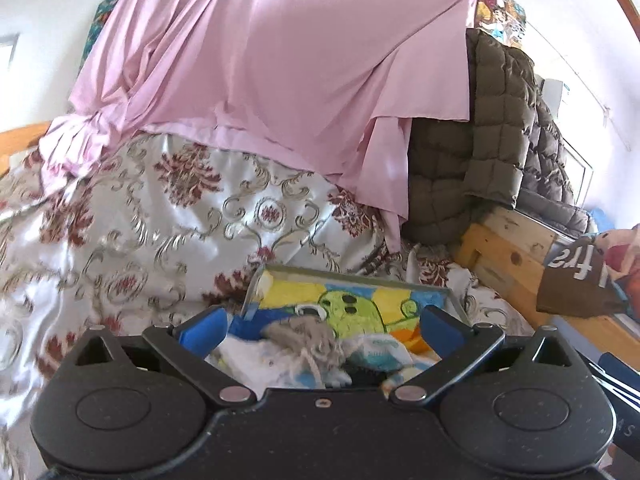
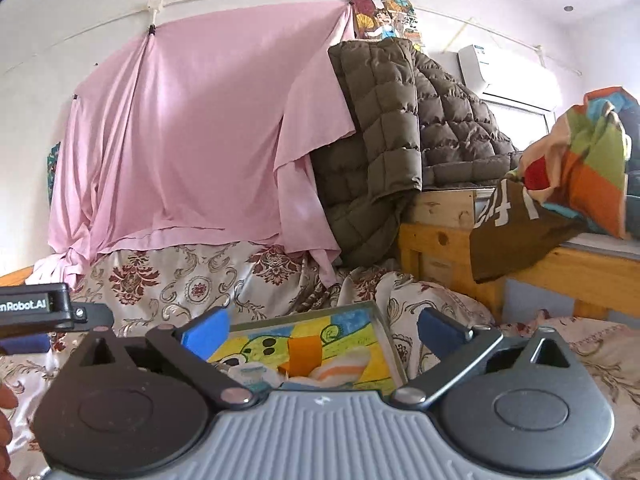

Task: Organize soft objects
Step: 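Withdraw both open tools from the tray back over the pile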

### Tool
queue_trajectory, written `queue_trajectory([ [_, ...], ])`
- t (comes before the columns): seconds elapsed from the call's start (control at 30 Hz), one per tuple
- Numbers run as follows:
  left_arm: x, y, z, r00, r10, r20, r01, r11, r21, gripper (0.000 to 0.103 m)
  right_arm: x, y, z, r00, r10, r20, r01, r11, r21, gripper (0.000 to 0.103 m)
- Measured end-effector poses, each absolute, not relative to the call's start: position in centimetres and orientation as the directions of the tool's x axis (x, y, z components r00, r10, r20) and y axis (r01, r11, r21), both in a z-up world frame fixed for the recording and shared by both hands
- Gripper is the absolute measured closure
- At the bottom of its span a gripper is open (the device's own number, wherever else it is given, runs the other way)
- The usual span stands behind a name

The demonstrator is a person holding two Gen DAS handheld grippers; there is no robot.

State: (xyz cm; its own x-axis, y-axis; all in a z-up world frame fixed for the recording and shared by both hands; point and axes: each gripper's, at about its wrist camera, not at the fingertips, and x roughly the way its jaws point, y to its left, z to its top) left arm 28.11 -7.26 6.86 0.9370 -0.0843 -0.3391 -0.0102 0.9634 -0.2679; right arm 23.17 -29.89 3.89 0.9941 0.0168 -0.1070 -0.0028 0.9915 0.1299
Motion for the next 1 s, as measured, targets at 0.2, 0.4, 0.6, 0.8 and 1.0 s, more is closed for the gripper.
queue_trajectory([
  [0.2,24.0,-6.9,6.4,0.937,-0.083,-0.34,-0.016,0.96,-0.279,0.001,19.4,-29.8,3.8,0.997,0.009,-0.075,0.002,0.99,0.142,0.0],
  [0.4,19.9,-6.8,6.0,0.945,-0.069,-0.319,-0.013,0.969,-0.248,0.001,16.3,-29.2,2.4,0.996,0.024,-0.089,-0.01,0.989,0.15,0.0],
  [0.6,16.5,-6.3,5.7,0.951,-0.051,-0.305,-0.014,0.979,-0.204,0.001,14.1,-28.4,1.7,0.994,0.033,-0.106,-0.018,0.99,0.139,0.0],
  [0.8,13.8,-5.2,5.2,0.949,-0.03,-0.313,-0.028,0.983,-0.179,0.001,12.4,-27.8,1.1,0.988,0.027,-0.149,-0.008,0.991,0.132,0.0],
  [1.0,11.6,-3.7,3.6,0.935,-0.009,-0.355,-0.055,0.984,-0.169,0.001,10.7,-26.8,0.2,0.976,0.038,-0.213,-0.009,0.991,0.133,0.0],
])
